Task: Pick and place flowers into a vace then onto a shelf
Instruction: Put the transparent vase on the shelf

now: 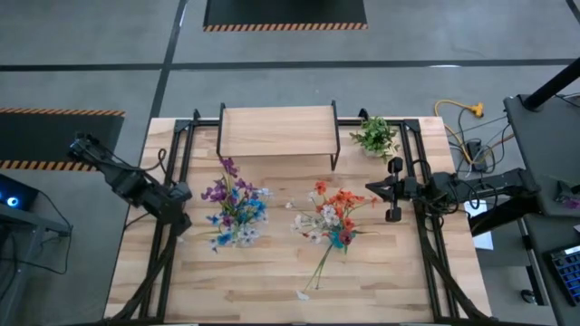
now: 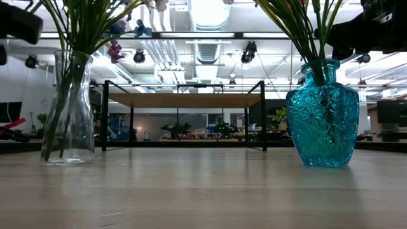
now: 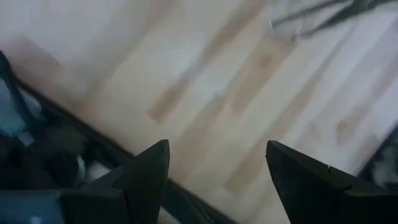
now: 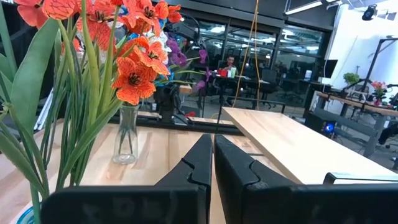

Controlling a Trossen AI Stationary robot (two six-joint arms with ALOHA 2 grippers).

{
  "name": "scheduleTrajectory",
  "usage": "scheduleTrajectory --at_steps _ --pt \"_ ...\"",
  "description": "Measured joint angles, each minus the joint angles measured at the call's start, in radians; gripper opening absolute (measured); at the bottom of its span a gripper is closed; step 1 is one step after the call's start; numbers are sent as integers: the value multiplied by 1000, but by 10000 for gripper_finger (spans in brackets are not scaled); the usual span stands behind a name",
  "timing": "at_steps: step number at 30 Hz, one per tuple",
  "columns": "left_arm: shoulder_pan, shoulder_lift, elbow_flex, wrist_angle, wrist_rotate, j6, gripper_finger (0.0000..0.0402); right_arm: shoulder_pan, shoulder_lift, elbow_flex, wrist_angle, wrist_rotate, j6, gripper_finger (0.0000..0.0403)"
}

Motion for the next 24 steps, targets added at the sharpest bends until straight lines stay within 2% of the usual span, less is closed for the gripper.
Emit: scheduleTrajectory --at_steps 6,16,20,24 --pt "-1 84 -10 5 164 34 251 0 0 0 0 0 0 9" --pt "-25 303 -10 81 387 24 251 0 0 0 0 0 3 9" --pt "-48 359 -10 152 380 25 251 0 0 0 0 0 0 8" --pt "-77 375 -10 270 269 26 251 0 0 0 0 0 0 8"
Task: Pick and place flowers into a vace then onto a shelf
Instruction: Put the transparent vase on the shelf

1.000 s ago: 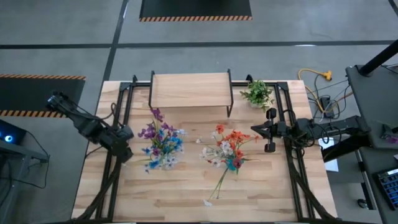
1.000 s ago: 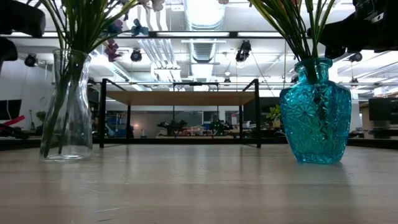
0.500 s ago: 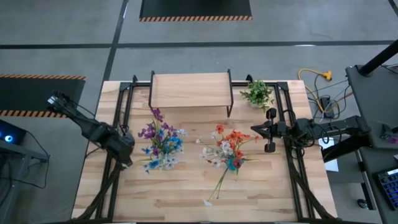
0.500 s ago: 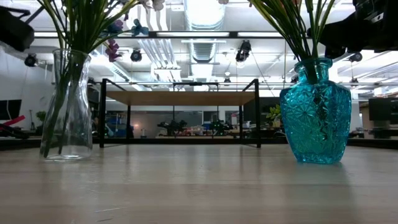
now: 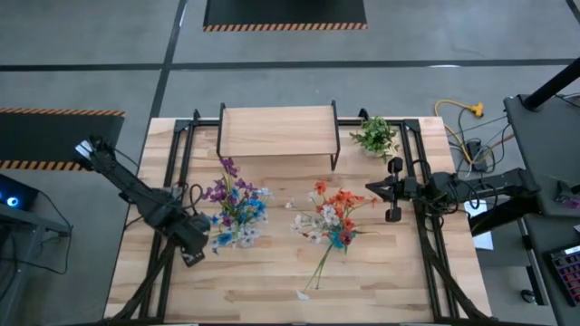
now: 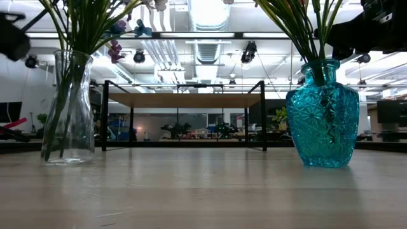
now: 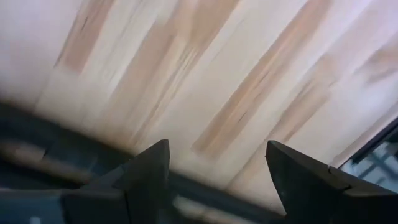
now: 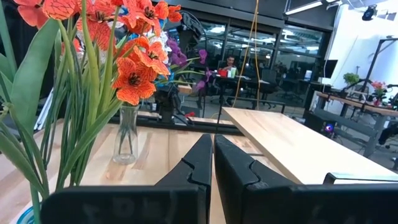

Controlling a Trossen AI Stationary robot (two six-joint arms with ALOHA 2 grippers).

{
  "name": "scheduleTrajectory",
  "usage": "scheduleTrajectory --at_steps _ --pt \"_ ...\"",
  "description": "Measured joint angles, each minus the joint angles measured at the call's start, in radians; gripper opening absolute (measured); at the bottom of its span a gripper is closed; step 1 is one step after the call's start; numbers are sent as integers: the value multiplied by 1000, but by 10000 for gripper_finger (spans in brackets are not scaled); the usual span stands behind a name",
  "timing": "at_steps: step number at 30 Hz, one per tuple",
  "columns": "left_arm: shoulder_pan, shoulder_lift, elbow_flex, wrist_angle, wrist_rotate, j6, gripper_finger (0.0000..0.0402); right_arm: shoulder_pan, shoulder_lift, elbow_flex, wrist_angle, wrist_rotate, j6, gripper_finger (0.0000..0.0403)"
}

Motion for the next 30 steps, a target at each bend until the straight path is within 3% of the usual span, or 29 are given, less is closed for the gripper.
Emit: scheduleTrajectory --at_steps 6,12,22,30 --pt "-53 0 -6 131 -194 0 251 0 0 0 0 0 0 8" --pt "-91 44 -12 169 -320 -2 251 0 0 0 0 0 0 8" --pt "-218 89 -18 226 -699 26 251 0 0 0 0 0 0 8" --pt "-293 89 -150 425 -935 33 251 0 0 0 0 0 0 9"
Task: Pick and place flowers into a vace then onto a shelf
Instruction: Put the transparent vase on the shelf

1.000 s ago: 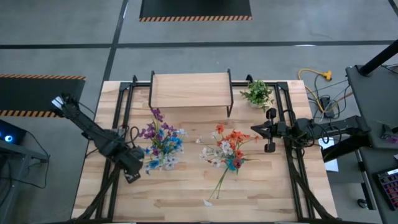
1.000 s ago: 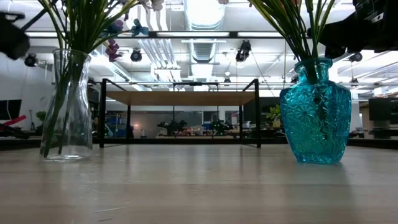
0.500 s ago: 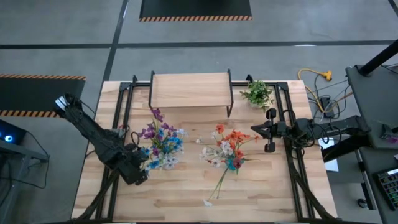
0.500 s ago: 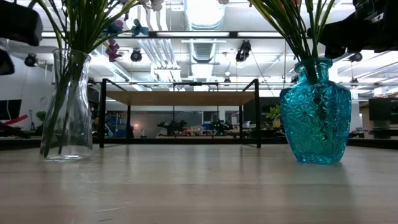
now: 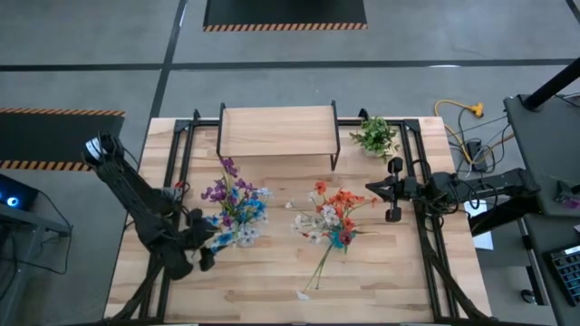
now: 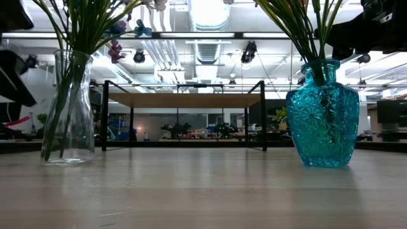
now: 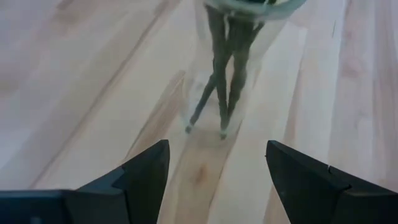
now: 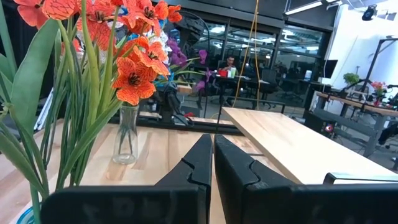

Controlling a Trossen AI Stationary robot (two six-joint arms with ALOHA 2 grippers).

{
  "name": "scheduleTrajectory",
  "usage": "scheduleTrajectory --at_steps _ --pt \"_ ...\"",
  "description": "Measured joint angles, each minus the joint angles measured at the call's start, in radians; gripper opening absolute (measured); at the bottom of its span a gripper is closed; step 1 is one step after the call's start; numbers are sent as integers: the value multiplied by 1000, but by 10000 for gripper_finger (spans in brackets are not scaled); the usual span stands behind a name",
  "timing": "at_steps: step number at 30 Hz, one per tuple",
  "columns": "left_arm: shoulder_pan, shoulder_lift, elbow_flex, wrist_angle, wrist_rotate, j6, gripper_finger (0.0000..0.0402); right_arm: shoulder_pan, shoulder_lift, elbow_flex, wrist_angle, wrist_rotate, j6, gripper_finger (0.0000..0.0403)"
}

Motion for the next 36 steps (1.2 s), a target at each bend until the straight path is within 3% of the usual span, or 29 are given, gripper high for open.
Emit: scheduleTrajectory --at_steps 7,13,24,36 --pt "-4 -3 -139 278 -99 108 251 0 0 0 0 0 -18 8" --pt "-4 -6 -163 309 -139 135 255 0 0 0 0 0 -19 9" --pt "-4 -6 -164 335 -305 217 318 0 0 0 0 0 -33 9" --pt "7 29 -170 474 -354 307 338 0 0 0 0 0 -45 9"
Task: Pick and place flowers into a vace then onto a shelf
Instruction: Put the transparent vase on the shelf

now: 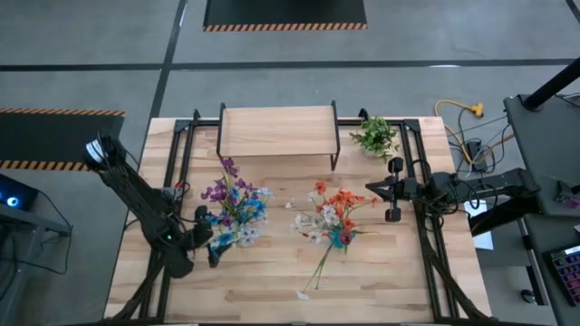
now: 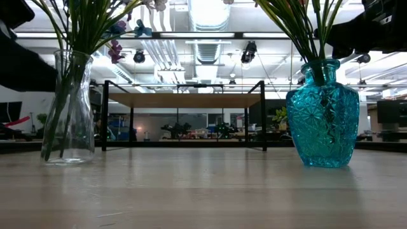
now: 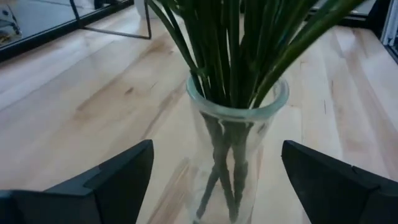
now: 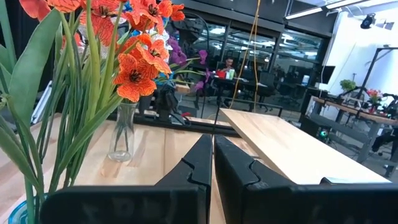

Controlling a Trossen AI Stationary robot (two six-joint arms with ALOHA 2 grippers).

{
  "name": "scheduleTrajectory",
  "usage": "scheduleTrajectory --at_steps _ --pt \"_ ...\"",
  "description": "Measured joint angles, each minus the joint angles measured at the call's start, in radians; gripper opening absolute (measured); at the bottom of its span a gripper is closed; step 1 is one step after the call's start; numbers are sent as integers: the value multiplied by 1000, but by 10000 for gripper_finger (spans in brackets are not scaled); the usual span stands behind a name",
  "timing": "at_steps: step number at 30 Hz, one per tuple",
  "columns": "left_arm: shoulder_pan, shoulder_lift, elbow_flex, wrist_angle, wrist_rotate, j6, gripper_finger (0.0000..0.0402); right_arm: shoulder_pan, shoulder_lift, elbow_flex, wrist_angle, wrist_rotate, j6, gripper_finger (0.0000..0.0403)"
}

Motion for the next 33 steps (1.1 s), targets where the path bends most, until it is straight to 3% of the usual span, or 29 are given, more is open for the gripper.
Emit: scheduleTrajectory --at_steps 7,14,23,33 --pt "8 90 -5 56 -73 2 338 0 0 0 0 0 0 9" --pt "32 171 -6 163 -77 41 338 0 0 0 1 0 0 9" --pt "61 190 -6 202 -84 55 336 0 0 0 1 0 0 9" --pt "96 190 -6 202 -89 70 286 0 0 0 1 0 0 8"
